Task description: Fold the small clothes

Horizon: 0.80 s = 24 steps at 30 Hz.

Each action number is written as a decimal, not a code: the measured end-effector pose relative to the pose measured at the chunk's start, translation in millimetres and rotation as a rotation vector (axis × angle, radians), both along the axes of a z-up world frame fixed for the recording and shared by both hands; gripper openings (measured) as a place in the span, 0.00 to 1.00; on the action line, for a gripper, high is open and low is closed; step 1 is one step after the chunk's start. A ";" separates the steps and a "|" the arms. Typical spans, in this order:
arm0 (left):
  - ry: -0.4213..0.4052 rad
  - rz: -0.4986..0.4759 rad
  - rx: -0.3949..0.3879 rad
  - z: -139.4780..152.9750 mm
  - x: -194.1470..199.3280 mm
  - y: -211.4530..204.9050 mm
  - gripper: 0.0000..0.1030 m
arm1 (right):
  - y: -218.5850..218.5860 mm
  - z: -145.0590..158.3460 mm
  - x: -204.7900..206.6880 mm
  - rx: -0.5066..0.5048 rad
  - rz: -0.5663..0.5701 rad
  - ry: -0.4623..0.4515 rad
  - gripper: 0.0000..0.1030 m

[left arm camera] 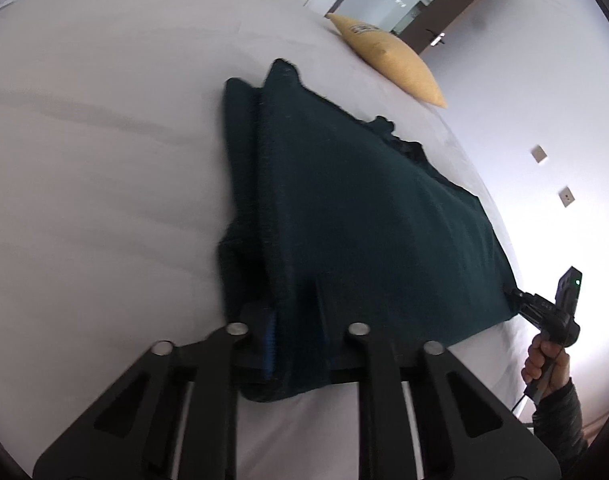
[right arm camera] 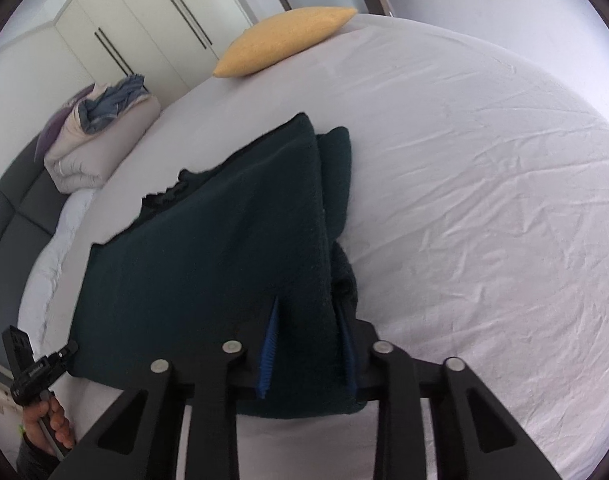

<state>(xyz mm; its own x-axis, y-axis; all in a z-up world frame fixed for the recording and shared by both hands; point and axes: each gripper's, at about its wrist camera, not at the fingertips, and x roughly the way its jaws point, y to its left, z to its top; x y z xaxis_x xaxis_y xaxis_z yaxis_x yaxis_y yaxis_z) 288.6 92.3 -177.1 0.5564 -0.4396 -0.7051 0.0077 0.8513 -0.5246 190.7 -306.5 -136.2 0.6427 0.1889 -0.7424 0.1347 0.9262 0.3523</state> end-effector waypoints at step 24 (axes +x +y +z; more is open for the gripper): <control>0.024 0.046 -0.114 -19.3 -16.4 23.5 0.04 | -9.7 -12.0 -7.1 0.056 -0.014 0.028 0.08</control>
